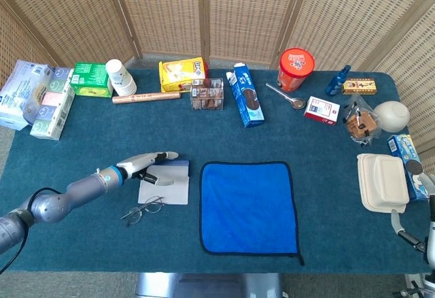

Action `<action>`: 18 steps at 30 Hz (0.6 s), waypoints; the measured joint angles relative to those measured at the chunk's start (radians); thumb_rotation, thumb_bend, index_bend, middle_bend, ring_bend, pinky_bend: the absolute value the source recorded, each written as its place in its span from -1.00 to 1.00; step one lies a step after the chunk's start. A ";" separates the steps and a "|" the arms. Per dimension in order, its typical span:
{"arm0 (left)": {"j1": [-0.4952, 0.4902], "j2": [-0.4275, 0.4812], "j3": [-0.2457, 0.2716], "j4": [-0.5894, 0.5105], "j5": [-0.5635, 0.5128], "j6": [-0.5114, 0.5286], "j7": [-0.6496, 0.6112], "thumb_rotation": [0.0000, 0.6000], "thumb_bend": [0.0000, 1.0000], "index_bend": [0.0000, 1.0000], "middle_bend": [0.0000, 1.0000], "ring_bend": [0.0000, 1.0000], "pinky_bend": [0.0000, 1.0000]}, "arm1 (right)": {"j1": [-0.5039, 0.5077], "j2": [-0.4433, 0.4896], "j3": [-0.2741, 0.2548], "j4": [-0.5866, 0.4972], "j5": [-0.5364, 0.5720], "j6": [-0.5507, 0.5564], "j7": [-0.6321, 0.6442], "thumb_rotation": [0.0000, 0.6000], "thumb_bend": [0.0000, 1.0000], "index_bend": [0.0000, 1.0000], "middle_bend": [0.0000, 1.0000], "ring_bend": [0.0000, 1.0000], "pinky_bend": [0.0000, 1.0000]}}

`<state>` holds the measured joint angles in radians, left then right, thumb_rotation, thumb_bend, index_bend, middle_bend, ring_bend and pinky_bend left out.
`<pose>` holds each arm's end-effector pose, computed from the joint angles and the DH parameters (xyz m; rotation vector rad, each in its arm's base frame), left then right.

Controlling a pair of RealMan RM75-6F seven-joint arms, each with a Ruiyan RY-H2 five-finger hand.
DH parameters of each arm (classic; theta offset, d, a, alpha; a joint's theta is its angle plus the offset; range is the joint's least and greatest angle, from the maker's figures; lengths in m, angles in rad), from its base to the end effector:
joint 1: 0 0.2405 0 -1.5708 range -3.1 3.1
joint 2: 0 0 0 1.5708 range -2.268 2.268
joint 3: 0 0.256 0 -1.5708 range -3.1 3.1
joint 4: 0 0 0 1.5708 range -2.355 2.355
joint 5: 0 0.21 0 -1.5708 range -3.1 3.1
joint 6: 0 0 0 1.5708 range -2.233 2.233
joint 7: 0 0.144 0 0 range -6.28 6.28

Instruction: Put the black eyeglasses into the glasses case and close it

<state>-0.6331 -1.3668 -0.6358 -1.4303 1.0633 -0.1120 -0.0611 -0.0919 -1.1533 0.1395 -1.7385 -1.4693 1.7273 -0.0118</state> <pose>-0.1660 0.3661 0.0163 -1.9827 -1.8184 -0.6657 -0.2997 -0.1393 0.1858 1.0208 -0.8653 1.0404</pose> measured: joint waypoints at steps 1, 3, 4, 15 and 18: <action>0.008 0.003 -0.003 -0.007 0.000 0.002 0.006 -0.07 -0.67 -0.93 -0.80 -1.00 -0.92 | 0.002 -0.001 0.000 0.001 0.000 -0.003 0.001 0.51 -0.31 -0.76 -0.76 -0.94 -0.71; 0.020 0.006 -0.007 -0.015 0.002 0.014 0.018 -0.07 -0.67 -0.93 -0.80 -1.00 -0.91 | 0.006 -0.003 0.001 0.004 -0.002 -0.009 0.002 0.51 -0.31 -0.76 -0.76 -0.94 -0.71; 0.023 0.006 -0.008 -0.017 0.004 0.022 0.021 -0.06 -0.67 -0.94 -0.81 -1.00 -0.91 | 0.007 -0.004 0.001 0.005 -0.003 -0.011 0.003 0.51 -0.31 -0.76 -0.76 -0.94 -0.71; 0.086 0.016 0.009 -0.082 0.163 0.321 0.079 -0.06 -0.64 -0.71 -0.85 -1.00 -0.91 | 0.036 -0.014 0.009 0.018 -0.007 -0.048 0.010 0.52 -0.30 -0.76 -0.76 -0.94 -0.70; 0.115 0.046 0.049 -0.135 0.252 0.425 0.102 -0.05 -0.50 -0.58 -0.84 -1.00 -0.92 | 0.046 -0.021 0.011 0.024 -0.008 -0.059 0.012 0.51 -0.30 -0.76 -0.76 -0.94 -0.71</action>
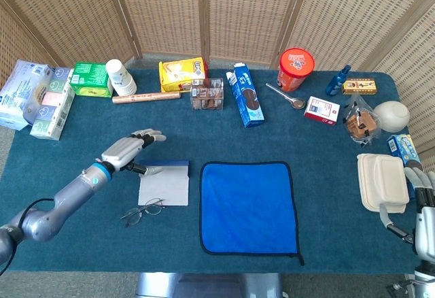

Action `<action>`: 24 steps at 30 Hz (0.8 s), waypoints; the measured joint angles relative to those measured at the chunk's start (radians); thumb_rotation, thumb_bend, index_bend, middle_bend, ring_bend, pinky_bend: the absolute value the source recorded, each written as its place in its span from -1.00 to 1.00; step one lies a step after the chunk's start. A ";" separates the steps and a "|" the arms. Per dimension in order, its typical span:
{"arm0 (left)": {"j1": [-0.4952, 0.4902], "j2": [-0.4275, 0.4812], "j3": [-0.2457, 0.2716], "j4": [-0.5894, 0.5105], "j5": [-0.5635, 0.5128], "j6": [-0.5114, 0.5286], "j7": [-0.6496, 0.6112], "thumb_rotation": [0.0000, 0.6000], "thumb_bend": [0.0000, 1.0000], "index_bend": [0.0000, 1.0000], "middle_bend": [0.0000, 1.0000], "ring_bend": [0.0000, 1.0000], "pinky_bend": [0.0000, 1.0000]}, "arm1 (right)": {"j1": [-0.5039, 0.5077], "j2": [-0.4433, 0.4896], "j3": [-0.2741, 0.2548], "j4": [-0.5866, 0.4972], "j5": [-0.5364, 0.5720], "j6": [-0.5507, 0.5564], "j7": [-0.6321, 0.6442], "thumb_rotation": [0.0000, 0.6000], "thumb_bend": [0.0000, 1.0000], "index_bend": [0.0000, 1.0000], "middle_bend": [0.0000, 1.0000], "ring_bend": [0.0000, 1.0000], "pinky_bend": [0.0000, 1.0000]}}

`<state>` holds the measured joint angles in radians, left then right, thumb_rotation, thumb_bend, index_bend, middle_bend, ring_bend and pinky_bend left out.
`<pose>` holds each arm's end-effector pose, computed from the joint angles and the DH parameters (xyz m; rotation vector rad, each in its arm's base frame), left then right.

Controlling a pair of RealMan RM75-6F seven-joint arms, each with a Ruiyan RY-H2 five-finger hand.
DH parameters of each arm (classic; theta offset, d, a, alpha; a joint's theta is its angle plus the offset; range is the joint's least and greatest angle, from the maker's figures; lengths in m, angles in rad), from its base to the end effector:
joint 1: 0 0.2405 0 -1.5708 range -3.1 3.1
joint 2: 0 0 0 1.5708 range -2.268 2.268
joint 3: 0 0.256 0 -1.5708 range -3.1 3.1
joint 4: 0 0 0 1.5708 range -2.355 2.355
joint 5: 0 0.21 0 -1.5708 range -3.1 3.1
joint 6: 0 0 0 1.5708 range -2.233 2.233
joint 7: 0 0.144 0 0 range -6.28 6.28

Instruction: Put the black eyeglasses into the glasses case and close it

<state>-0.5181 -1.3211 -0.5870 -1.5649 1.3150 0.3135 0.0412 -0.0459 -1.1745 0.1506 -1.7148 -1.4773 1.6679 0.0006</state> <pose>-0.1707 0.3597 0.0502 -1.9553 -1.2998 -0.8679 -0.2964 -0.1570 0.1746 1.0764 -0.8873 1.0712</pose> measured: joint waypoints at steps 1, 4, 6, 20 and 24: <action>0.009 0.011 0.016 -0.015 0.023 0.029 0.009 -0.05 -0.44 -0.55 -0.83 -1.00 -0.92 | 0.003 -0.002 0.000 0.002 -0.001 -0.004 0.001 0.51 -0.30 -0.76 -0.76 -0.94 -0.71; 0.044 0.045 0.071 -0.063 0.065 0.129 0.046 -0.04 -0.39 -0.52 -0.81 -1.00 -0.93 | 0.019 -0.009 0.004 0.010 -0.007 -0.018 0.004 0.52 -0.31 -0.76 -0.76 -0.94 -0.70; 0.073 0.066 0.112 -0.099 0.075 0.202 0.078 -0.04 -0.39 -0.50 -0.80 -1.00 -0.93 | 0.028 -0.013 0.007 0.016 -0.009 -0.026 0.008 0.52 -0.31 -0.76 -0.76 -0.94 -0.70; 0.208 0.103 0.365 -0.280 0.014 0.570 0.372 -0.17 -0.45 -0.32 -0.80 -1.00 -0.97 | 0.054 -0.027 0.012 0.055 -0.010 -0.050 0.049 0.51 -0.30 -0.76 -0.76 -0.94 -0.70; 0.213 0.072 0.405 -0.293 -0.043 0.617 0.447 -0.17 -0.45 -0.42 -0.83 -1.00 -0.97 | 0.053 -0.030 0.011 0.068 -0.005 -0.049 0.068 0.49 -0.31 -0.76 -0.76 -0.94 -0.71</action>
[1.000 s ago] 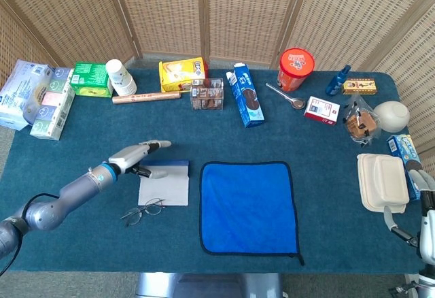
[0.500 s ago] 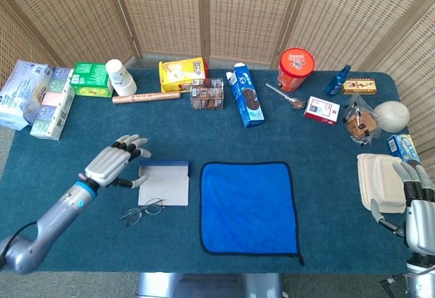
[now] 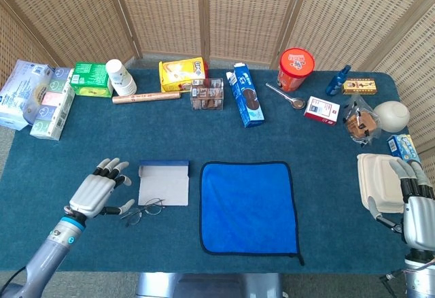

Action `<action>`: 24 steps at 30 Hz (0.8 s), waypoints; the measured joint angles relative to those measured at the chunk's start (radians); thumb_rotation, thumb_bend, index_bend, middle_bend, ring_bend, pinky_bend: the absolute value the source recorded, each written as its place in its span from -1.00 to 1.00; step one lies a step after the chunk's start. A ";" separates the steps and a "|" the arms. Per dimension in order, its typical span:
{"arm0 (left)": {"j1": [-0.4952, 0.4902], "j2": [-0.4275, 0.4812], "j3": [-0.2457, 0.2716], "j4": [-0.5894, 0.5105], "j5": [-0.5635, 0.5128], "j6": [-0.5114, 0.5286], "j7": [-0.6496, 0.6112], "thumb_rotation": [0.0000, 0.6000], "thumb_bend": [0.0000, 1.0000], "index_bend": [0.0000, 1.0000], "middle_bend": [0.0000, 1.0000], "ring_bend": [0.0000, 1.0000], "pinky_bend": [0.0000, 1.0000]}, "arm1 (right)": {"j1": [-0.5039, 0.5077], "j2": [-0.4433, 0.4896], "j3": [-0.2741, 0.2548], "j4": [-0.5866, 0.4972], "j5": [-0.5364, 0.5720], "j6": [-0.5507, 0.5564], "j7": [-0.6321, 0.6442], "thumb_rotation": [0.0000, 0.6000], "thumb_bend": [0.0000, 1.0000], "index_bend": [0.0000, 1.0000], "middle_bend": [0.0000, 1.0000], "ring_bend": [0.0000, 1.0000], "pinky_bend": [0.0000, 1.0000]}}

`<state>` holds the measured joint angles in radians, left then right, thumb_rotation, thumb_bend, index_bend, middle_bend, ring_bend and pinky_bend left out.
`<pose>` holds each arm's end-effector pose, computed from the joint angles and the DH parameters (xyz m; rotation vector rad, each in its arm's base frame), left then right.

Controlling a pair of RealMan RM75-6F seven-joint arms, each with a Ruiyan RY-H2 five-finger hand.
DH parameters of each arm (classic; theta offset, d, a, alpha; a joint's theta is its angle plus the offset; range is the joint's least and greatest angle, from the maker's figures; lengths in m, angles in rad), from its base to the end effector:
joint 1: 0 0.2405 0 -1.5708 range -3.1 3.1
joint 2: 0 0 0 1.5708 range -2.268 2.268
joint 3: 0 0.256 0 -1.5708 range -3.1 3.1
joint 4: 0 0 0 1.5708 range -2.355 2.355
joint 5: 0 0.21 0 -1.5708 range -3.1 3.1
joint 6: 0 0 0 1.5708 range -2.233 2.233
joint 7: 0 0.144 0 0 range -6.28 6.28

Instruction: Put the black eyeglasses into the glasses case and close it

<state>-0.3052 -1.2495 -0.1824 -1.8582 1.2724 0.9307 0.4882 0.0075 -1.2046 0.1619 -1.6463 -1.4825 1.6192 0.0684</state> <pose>-0.2175 0.2382 0.0503 -1.8405 -1.0396 -0.7206 -0.2988 -0.1764 0.1653 1.1198 -0.9069 1.1266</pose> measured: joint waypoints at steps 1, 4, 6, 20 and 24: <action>0.001 -0.012 0.007 0.000 -0.010 0.013 0.009 -0.13 -0.45 -0.45 -0.84 -1.00 -0.98 | 0.000 -0.001 0.000 0.004 0.001 0.001 0.004 0.49 -0.31 -0.77 -0.76 -0.94 -0.71; 0.002 -0.057 0.031 0.003 -0.043 0.058 0.043 0.05 -0.44 -0.52 -0.85 -1.00 -0.99 | -0.003 -0.002 -0.001 0.013 0.003 0.005 0.014 0.50 -0.31 -0.76 -0.76 -0.94 -0.71; 0.002 -0.083 0.048 0.006 -0.064 0.085 0.069 0.22 -0.44 -0.55 -0.86 -1.00 -0.99 | -0.004 -0.001 -0.001 0.016 0.004 0.007 0.020 0.51 -0.30 -0.76 -0.76 -0.94 -0.70; -0.009 -0.201 0.104 0.009 -0.140 0.195 0.135 0.73 -0.27 -0.44 -0.91 -1.00 -1.00 | -0.011 0.001 0.000 0.037 0.005 0.023 0.054 0.51 -0.30 -0.77 -0.76 -0.94 -0.70; -0.024 -0.227 0.115 0.010 -0.171 0.191 0.140 0.76 -0.27 -0.44 -0.92 -1.00 -1.00 | -0.017 0.004 -0.001 0.043 0.006 0.032 0.068 0.51 -0.30 -0.77 -0.76 -0.94 -0.70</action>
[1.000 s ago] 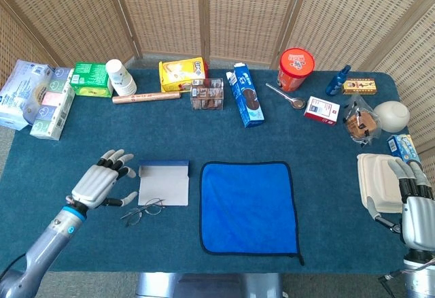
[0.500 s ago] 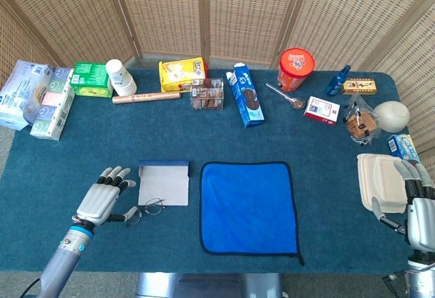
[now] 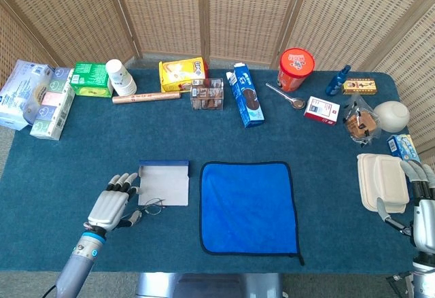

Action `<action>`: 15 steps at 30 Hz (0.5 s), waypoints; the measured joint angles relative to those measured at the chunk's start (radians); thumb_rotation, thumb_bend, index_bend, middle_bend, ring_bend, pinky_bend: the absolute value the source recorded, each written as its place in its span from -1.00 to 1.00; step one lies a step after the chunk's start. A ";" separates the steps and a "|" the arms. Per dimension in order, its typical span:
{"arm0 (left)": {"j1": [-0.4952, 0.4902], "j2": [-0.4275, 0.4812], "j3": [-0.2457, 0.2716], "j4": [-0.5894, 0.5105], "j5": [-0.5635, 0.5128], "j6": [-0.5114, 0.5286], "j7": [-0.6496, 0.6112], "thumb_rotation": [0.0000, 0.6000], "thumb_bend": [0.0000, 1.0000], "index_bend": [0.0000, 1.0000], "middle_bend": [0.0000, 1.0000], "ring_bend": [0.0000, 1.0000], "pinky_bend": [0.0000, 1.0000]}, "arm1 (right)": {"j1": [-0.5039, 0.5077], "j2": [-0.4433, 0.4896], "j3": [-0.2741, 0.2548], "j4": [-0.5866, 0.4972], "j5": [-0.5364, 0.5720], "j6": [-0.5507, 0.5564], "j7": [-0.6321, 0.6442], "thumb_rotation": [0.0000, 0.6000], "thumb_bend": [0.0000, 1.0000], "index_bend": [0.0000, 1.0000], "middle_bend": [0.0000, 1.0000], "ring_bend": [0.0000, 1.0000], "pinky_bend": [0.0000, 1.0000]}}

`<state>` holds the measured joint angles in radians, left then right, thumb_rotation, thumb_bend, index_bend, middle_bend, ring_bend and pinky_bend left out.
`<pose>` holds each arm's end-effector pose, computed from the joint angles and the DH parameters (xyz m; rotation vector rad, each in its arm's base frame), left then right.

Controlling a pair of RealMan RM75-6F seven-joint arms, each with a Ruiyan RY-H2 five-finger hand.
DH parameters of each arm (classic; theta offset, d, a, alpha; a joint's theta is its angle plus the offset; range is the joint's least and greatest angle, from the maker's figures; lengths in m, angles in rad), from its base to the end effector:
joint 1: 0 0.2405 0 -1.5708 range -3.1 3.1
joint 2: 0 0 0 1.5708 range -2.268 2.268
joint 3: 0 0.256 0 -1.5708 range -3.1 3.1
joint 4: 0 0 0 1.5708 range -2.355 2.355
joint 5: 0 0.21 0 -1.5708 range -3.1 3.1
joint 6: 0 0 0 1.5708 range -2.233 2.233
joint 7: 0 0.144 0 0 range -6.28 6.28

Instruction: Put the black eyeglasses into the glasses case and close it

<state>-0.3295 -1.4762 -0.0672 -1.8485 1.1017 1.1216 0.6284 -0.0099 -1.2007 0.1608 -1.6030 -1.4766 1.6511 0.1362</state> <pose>-0.2046 0.2117 -0.0056 -1.7451 -1.1815 -0.6967 -0.3097 -0.1698 0.1741 1.0810 -0.9000 1.1460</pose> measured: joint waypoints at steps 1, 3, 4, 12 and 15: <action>-0.003 -0.006 0.002 0.002 -0.007 -0.001 0.000 0.73 -0.27 -0.44 -0.92 -1.00 -1.00 | -0.002 0.001 0.000 0.002 0.000 0.002 0.003 0.51 -0.30 -0.77 -0.76 -0.94 -0.70; -0.010 -0.018 0.005 0.008 -0.019 -0.001 0.000 0.74 -0.27 -0.43 -0.93 -1.00 -1.00 | -0.005 0.002 -0.002 0.005 0.000 0.004 0.007 0.52 -0.30 -0.77 -0.76 -0.94 -0.70; -0.013 -0.022 0.007 0.010 -0.023 -0.001 -0.001 0.74 -0.27 -0.42 -0.93 -1.00 -1.00 | -0.006 0.003 -0.002 0.005 0.001 0.005 0.009 0.52 -0.30 -0.77 -0.76 -0.94 -0.70; -0.027 -0.042 0.022 0.016 -0.059 0.004 -0.012 0.75 -0.27 -0.31 -0.92 -1.00 -1.00 | -0.023 0.011 -0.005 0.008 0.006 0.024 0.026 0.51 -0.30 -0.79 -0.76 -0.94 -0.70; -0.032 -0.045 0.032 0.017 -0.060 0.009 -0.011 0.75 -0.25 -0.29 -0.92 -1.00 -1.00 | -0.030 0.013 -0.005 0.008 0.008 0.031 0.034 0.50 -0.30 -0.80 -0.76 -0.94 -0.71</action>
<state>-0.3619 -1.5213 -0.0350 -1.8314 1.0422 1.1305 0.6169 -0.0402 -1.1873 0.1558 -1.5947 -1.4690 1.6824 0.1697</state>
